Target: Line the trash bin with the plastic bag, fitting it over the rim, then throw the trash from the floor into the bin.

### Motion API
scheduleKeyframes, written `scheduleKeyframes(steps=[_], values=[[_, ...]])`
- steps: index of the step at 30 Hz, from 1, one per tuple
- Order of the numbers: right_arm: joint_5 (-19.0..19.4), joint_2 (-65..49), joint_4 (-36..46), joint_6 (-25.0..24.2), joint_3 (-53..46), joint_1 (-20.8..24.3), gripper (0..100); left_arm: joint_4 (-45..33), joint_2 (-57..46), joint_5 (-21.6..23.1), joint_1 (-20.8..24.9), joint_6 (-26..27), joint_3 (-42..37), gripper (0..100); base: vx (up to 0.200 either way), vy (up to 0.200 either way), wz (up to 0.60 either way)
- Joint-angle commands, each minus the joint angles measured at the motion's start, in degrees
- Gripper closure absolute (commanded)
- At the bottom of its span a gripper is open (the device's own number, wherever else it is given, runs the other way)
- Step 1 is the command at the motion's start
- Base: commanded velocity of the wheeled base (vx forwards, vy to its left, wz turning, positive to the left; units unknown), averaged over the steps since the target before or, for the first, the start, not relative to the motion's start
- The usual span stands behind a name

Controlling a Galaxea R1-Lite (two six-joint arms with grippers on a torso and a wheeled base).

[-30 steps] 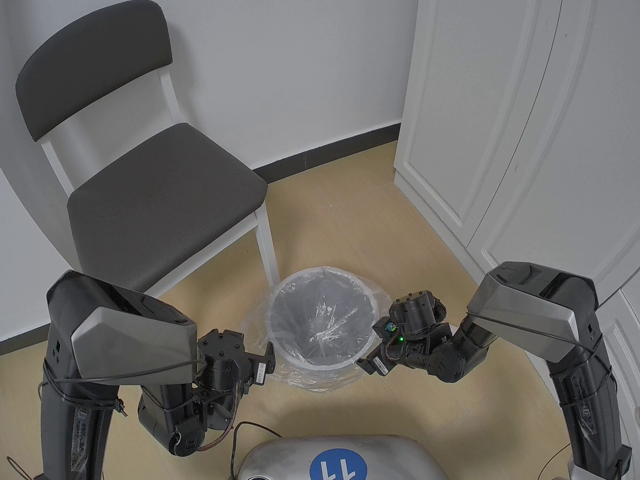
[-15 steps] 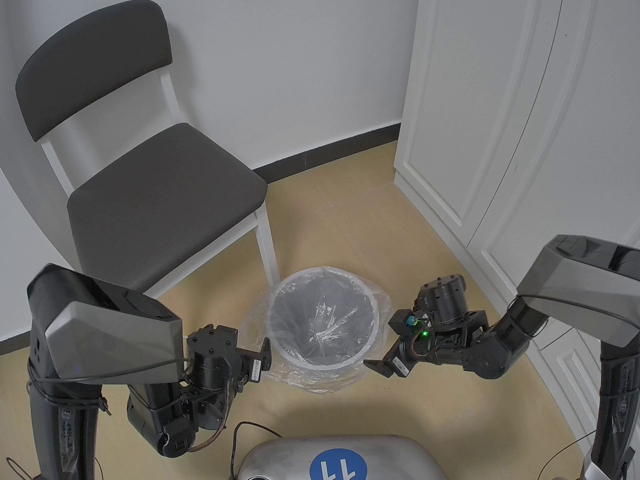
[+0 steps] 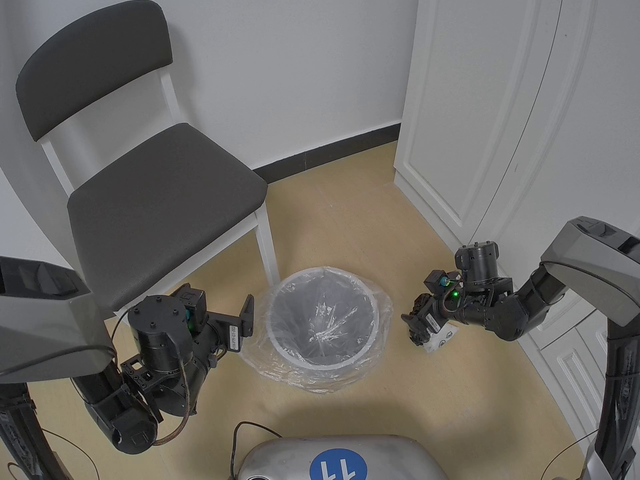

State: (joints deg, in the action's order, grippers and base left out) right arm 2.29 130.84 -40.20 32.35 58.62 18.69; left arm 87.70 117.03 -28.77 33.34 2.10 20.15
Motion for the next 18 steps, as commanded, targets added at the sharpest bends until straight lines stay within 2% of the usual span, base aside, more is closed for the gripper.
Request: scheduleKeyframes(steps=[1, 6, 16, 18], values=[[-4.8, 11.5, 0.0, -0.2, 10.8, -4.6, 0, 0.1, -5.4, -0.3, 0.8, 0.4, -1.2, 0, 0.000, 0.000, 0.00], [-6.6, 18.4, 0.5, -4.6, 19.3, -5.2, 0, 0.0, -10.1, -0.4, 2.4, 0.2, -1.8, 0, 0.000, 0.000, 0.00], [-7.3, 32.5, 10.4, -26.4, 43.5, -2.3, 0, 0.1, -12.4, -0.3, 5.5, -2.6, -4.9, 0, 0.000, 0.000, 0.00], [-7.3, 34.9, 11.9, -28.8, 47.5, -2.1, 0, 0.1, -13.4, -0.3, 6.3, -2.6, -5.7, 0, 0.000, 0.000, 0.00]])
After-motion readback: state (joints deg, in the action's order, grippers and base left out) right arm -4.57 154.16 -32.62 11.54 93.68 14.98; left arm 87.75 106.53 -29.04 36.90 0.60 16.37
